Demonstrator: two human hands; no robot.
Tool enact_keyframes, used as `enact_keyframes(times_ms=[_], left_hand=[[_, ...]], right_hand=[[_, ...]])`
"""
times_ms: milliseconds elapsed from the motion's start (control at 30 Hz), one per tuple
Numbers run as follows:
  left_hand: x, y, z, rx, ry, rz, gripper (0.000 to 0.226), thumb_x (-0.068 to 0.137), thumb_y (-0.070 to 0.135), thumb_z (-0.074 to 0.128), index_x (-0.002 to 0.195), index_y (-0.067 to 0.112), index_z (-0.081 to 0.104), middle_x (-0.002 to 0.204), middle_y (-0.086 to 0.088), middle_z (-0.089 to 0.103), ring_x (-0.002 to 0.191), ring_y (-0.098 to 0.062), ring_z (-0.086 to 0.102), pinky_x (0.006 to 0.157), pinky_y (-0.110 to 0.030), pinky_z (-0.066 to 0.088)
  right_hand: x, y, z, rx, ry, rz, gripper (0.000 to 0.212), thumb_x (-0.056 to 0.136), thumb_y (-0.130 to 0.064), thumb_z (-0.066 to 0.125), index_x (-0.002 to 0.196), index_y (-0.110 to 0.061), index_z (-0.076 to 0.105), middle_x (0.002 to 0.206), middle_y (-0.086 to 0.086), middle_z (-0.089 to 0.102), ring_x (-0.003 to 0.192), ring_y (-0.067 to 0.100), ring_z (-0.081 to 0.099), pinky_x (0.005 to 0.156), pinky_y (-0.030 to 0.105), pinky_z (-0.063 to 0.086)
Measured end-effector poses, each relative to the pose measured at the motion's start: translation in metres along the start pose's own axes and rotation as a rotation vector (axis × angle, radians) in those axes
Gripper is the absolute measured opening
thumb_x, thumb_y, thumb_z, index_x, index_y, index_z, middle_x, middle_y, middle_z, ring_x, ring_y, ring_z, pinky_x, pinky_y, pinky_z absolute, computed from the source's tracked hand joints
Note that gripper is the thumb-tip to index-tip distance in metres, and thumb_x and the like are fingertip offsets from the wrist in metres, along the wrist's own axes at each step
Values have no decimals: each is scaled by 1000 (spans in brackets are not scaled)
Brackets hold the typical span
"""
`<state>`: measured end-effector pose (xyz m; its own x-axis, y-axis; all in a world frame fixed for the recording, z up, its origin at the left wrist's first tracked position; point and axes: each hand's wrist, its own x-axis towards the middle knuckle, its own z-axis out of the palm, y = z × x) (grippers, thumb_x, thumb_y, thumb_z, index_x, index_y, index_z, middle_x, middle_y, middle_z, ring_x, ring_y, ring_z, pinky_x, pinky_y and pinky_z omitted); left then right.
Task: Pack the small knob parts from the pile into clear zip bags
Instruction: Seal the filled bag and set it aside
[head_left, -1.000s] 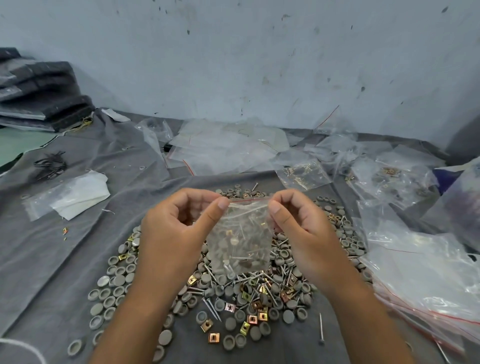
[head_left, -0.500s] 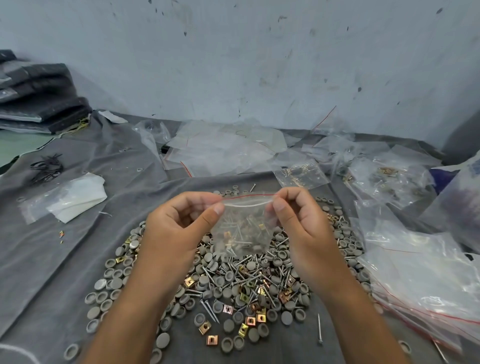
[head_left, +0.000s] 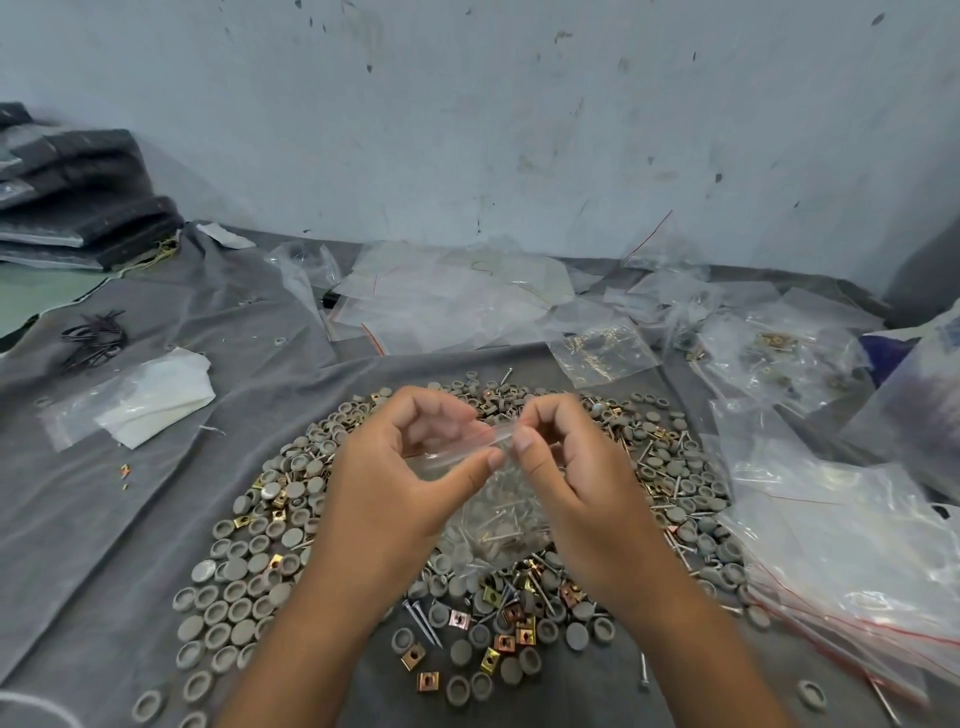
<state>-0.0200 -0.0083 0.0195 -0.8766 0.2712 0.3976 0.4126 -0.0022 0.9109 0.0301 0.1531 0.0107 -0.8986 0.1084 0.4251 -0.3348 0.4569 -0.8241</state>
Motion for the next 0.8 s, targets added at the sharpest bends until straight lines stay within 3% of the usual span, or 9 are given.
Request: enact_keyframes(times_ms=[200,400,633,800], left_hand=[[2,0,0,5,10,3,32,76,19,86,99,26,65,92,5,76,88,-9,74,78,-26,60],[5,2,0,35,-44,-48,36,77,19,87,104,23,63,95,2,76,93,-10,73,83,-36,61],[2,-4,1,-40,-73,-53,33,81,17,84,105,20,62,95,0,77,94,-13,74,81,-34,61],[2,-4,-1,-25,-50,-44,32,82,20,83,106,22,61,93,2,77,89,-12,75,78,-31,61]], right_hand=[[2,0,-7,-57,-18,-15,11,102,-34,56,102,-27,64,86,-13,63,71,5,59,61,12,44],[0,3,-3,-77,35,-18,7,103,-24,57,99,-21,62,79,-13,57,67,-2,54,60,10,41],[0,6,1,-138,49,-43,8,104,-26,53,99,-21,58,82,-14,54,69,1,51,61,15,37],[-3,5,1,-111,33,-39,3,102,-24,60,103,-25,63,90,-15,63,79,7,61,66,13,43]])
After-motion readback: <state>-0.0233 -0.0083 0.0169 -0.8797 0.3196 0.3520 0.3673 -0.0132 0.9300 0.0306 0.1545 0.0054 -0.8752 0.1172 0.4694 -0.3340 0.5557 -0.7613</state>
